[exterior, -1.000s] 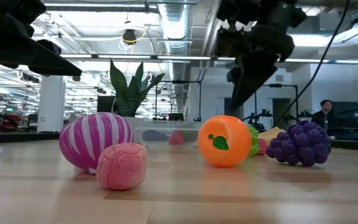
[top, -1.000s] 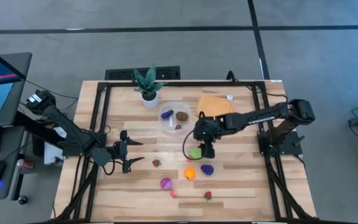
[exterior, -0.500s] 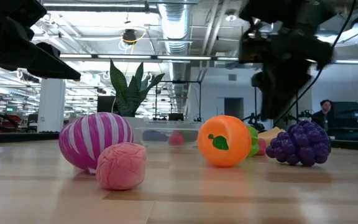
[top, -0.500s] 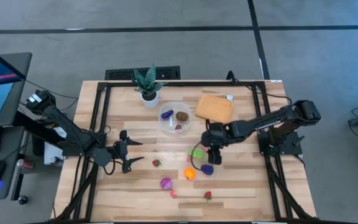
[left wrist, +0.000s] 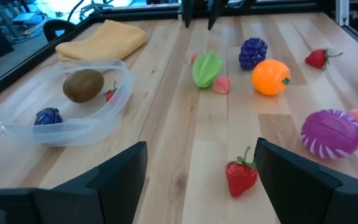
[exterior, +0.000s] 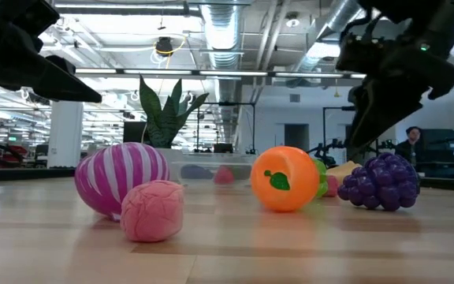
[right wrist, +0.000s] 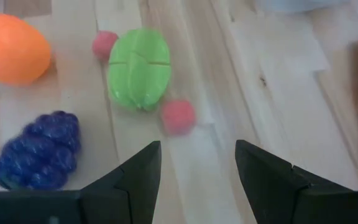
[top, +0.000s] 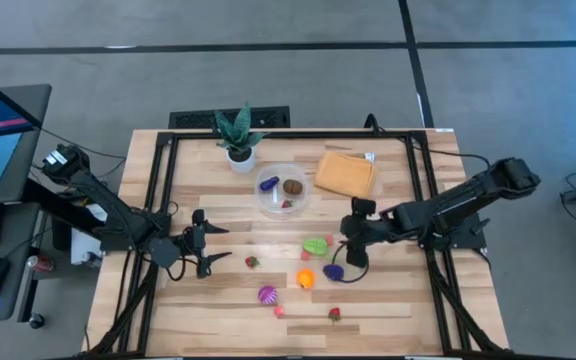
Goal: Pick and placing Produce into tupperware
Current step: Put the top right pink peach into the transparent bin
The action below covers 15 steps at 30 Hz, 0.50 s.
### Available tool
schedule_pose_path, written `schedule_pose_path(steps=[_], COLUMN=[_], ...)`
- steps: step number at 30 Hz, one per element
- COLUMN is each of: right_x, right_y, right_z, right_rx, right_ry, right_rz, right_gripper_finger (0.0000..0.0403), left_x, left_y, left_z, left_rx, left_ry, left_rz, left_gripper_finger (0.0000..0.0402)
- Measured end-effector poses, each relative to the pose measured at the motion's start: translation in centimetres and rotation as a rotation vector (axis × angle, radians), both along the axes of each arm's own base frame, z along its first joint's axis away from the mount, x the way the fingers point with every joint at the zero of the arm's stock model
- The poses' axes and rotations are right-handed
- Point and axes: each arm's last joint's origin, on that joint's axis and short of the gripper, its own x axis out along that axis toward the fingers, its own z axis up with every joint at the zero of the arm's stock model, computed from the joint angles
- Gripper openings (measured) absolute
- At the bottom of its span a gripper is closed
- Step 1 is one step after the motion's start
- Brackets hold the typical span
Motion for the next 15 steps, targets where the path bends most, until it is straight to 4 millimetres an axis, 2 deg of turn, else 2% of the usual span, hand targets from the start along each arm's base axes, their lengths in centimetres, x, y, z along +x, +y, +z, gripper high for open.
schedule_pose_path(steps=[7,15], right_x=[-0.7,-1.0], right_y=[-0.2,-0.4], right_z=[-1.5,-2.4], right_rx=[-0.018,-0.021], right_ry=[-0.123,-0.181], right_rz=[0.03,0.051], right_gripper_finger=[0.023,0.023], left_x=[0.0,0.1], left_y=[0.0,0.0], left_z=[0.0,0.2], left_rx=[0.0,-0.011], left_ry=[-0.009,-0.024], left_rz=[0.02,0.025], left_gripper_finger=[0.0286,0.0286])
